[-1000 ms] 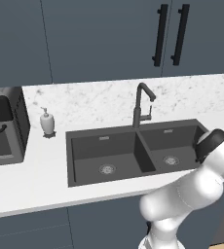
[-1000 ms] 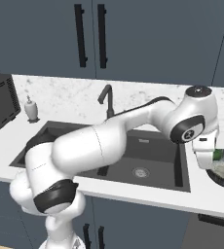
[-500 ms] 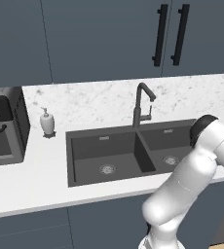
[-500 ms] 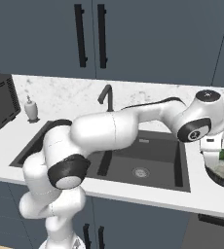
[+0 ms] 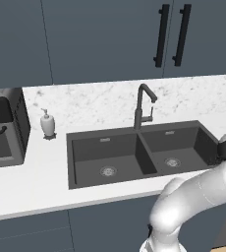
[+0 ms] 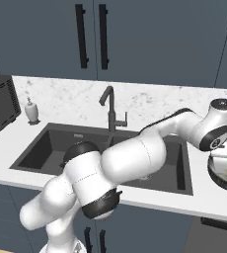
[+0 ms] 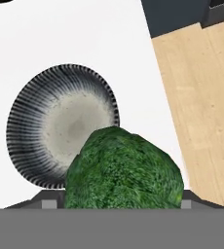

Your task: Pick the broccoli from the sink and place it in the bowl. Then pick the bowl and place it in the microwave. Then close the microwave door and press the start button.

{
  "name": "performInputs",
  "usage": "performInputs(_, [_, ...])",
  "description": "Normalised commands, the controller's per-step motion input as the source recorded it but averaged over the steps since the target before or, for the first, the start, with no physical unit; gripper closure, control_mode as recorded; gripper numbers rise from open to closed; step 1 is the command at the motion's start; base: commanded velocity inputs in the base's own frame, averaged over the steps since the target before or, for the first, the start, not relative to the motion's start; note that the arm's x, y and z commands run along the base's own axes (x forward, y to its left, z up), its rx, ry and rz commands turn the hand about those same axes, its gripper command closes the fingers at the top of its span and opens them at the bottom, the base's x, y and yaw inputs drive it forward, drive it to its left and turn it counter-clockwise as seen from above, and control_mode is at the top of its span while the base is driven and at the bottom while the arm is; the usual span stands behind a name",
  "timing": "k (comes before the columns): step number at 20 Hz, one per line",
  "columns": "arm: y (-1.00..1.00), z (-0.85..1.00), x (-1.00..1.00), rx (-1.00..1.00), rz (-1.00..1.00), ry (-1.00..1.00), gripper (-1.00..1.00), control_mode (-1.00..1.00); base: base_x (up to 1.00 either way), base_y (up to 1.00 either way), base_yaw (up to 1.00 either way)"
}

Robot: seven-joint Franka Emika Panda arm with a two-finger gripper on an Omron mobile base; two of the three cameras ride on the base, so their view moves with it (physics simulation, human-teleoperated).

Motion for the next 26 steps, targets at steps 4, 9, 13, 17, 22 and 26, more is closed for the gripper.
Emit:
performInputs(4, [-0.19, -0.11, 0.12, 0.05, 0.0, -0.02, 1.0, -1.0, 0.0, 0.0, 0.0])
performInputs(9, [-0.11, -0.3, 0.26, 0.0, 0.0, 0.0, 1.0, -1.0, 0.0, 0.0, 0.0])
performInputs(13, [-0.11, -0.48, 0.44, 0.0, 0.0, 0.0, 1.0, -1.0, 0.0, 0.0, 0.0])
performInputs(17, [-0.13, -0.56, 0.3, 0.0, 0.0, 0.0, 1.0, -1.0, 0.0, 0.0, 0.0])
performInputs(22, [-0.13, -0.61, 0.18, 0.0, 0.0, 0.0, 1.0, -1.0, 0.0, 0.0, 0.0])
performInputs(26, [-0.17, -0.51, 0.26, 0.0, 0.0, 0.0, 1.0, -1.0, 0.0, 0.0, 0.0])
